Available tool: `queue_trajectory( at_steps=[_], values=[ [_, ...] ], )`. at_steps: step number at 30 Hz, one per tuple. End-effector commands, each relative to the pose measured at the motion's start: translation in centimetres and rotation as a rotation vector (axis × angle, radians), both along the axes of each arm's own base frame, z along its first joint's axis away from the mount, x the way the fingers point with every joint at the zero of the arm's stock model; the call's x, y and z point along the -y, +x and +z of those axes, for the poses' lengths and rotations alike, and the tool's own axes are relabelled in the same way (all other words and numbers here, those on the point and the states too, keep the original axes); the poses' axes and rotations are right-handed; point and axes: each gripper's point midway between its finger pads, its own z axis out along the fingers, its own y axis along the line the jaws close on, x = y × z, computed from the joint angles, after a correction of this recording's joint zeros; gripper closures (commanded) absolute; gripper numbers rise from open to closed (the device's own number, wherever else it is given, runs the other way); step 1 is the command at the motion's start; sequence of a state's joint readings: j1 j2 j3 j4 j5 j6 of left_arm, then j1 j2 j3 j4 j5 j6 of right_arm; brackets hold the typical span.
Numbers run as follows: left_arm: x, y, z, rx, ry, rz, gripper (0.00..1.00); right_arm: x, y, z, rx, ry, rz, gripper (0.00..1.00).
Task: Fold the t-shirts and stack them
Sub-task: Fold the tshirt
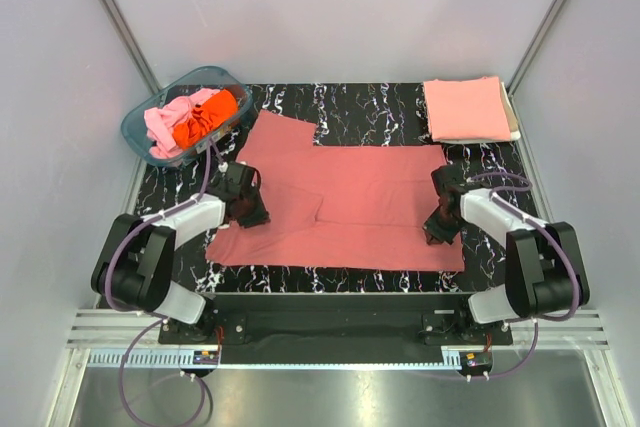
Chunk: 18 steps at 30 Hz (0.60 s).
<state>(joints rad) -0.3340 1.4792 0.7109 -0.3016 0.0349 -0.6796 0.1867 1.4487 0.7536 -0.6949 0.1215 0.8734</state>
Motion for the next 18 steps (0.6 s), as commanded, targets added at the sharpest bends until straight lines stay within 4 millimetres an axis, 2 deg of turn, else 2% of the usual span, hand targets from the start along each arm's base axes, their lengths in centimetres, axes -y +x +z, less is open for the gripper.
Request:
queue_trajectory(
  at_steps=[1,4,6,7,9,10,11,13,14,15,16,17,18],
  values=[
    [-1.1,-5.4,-2.9,-0.182,0.030,-0.002,0.74,0.3,-1.9,0.1,-0.015,0.008,-0.047,1.00],
    [-1.7,-5.7,-2.5,-0.154,0.061,0.031,0.75,0.1,-2.3,0.4,0.001,0.023,-0.048,1.00],
    [-2.7,-5.4,-1.0,-0.112,0.101,0.065,0.75,-0.4,-2.0,1.2,0.025,0.056,-0.037,1.00],
    [-3.3,-4.6,0.6,-0.050,0.117,0.087,0.74,-0.7,-1.7,1.6,0.038,0.071,-0.028,1.00],
    [-3.0,-2.7,4.0,0.058,0.105,0.069,0.68,-1.4,0.0,3.6,0.107,0.101,0.019,1.00],
    [-2.6,-1.8,6.2,0.127,0.077,0.056,0.58,-1.5,0.8,4.5,0.138,0.101,0.036,0.92],
    [-2.0,0.1,9.3,0.217,0.069,0.016,0.55,-1.7,2.8,6.6,0.206,0.103,0.060,0.88],
    [-1.5,2.1,12.2,0.290,0.081,-0.035,0.49,-1.7,5.6,8.8,0.291,0.075,0.170,0.82],
    [-0.9,4.3,15.4,0.369,0.079,-0.060,0.46,-2.1,7.6,10.7,0.360,0.074,0.226,0.80],
    [-1.2,5.4,16.3,0.386,0.123,-0.104,0.44,-2.1,8.5,10.5,0.356,0.059,0.308,0.76],
    [-1.0,6.9,15.3,0.348,0.155,-0.129,0.43,-1.4,9.8,10.9,0.371,0.039,0.317,0.72],
    [-0.8,9.2,17.6,0.399,0.172,-0.169,0.43,-0.7,11.5,11.2,0.378,0.002,0.348,0.66],
    [-0.6,10.5,17.7,0.397,0.187,-0.191,0.43,-0.3,12.5,11.5,0.394,-0.008,0.357,0.65]
  ],
)
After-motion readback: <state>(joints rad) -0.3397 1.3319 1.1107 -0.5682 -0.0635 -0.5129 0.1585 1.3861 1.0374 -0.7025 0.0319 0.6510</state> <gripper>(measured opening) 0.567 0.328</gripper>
